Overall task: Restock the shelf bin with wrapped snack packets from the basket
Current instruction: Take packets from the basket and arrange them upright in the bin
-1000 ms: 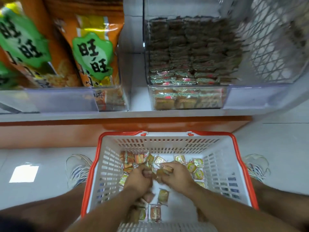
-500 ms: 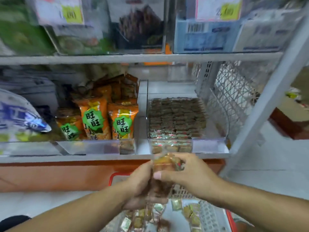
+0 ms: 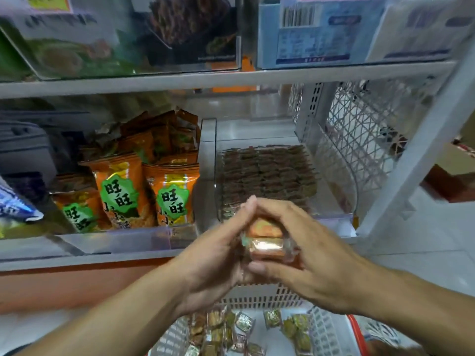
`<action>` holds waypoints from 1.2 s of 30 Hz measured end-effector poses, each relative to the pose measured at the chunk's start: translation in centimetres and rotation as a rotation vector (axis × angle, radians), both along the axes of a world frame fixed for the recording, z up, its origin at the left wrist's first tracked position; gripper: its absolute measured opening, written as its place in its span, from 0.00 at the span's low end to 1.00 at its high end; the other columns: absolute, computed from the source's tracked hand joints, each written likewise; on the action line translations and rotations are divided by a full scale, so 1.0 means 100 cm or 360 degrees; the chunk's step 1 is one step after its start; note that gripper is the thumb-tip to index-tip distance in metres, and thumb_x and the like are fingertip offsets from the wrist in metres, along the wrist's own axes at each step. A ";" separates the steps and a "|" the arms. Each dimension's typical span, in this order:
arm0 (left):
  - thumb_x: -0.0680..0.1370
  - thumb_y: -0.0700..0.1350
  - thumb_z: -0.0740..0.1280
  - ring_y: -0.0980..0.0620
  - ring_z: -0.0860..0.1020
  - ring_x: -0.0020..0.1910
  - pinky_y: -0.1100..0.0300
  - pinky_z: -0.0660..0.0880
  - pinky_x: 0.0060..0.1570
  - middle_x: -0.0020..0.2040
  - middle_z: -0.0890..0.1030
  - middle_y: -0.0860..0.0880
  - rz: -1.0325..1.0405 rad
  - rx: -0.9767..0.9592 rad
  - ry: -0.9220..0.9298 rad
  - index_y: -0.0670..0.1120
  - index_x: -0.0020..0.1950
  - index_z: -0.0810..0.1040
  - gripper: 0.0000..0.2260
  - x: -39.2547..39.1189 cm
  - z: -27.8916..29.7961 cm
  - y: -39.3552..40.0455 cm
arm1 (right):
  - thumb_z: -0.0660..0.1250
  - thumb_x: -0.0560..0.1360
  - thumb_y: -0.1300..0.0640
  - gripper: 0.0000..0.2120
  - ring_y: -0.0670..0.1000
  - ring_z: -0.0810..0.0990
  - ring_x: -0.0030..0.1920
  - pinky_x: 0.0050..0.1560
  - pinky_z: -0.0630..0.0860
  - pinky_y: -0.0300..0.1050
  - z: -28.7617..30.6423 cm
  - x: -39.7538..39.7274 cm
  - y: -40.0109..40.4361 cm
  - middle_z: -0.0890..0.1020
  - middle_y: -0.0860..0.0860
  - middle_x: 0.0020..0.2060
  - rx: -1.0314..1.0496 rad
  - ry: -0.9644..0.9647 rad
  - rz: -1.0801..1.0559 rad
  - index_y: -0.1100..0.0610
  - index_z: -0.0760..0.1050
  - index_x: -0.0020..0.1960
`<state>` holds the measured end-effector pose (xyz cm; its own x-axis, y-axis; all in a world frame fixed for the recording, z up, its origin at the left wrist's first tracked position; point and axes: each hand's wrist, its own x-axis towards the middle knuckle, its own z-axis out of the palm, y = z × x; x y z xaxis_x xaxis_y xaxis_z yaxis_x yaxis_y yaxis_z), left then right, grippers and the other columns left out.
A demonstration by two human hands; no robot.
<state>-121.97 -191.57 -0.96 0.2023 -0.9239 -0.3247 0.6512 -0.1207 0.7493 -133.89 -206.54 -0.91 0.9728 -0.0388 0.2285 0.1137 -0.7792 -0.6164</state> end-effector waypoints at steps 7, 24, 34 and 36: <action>0.78 0.52 0.71 0.42 0.85 0.54 0.50 0.83 0.50 0.61 0.84 0.38 0.0189 -0.0037 -0.0179 0.48 0.63 0.83 0.16 0.007 0.002 -0.004 | 0.75 0.69 0.38 0.15 0.41 0.61 0.77 0.72 0.62 0.45 0.004 -0.003 0.008 0.71 0.33 0.71 0.0304 -0.0263 -0.0222 0.43 0.76 0.48; 0.71 0.61 0.73 0.43 0.87 0.50 0.56 0.84 0.43 0.51 0.87 0.41 0.0716 0.0107 -0.0527 0.49 0.55 0.84 0.20 -0.014 -0.008 -0.005 | 0.70 0.74 0.55 0.15 0.48 0.80 0.42 0.41 0.79 0.40 0.006 -0.011 0.008 0.86 0.53 0.50 0.1822 0.0284 -0.0446 0.51 0.83 0.60; 0.82 0.60 0.59 0.43 0.86 0.55 0.43 0.80 0.60 0.55 0.87 0.42 0.0712 0.0091 -0.0506 0.50 0.59 0.85 0.20 -0.017 -0.005 -0.007 | 0.71 0.75 0.57 0.13 0.52 0.85 0.53 0.46 0.81 0.40 0.012 -0.010 0.004 0.86 0.54 0.56 0.1871 0.0406 -0.0323 0.53 0.83 0.60; 0.80 0.60 0.61 0.43 0.86 0.54 0.42 0.82 0.57 0.53 0.87 0.43 0.0808 0.0103 -0.0541 0.50 0.56 0.86 0.18 -0.014 -0.004 -0.007 | 0.75 0.73 0.56 0.15 0.51 0.85 0.55 0.47 0.81 0.40 0.014 -0.010 0.001 0.86 0.53 0.56 0.1918 0.0348 -0.0275 0.50 0.83 0.60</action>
<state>-123.32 -192.29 -1.37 0.7141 -0.6656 -0.2167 0.3650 0.0899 0.9266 -134.93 -206.43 0.54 0.9472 -0.2436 -0.2086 -0.1297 0.3038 -0.9439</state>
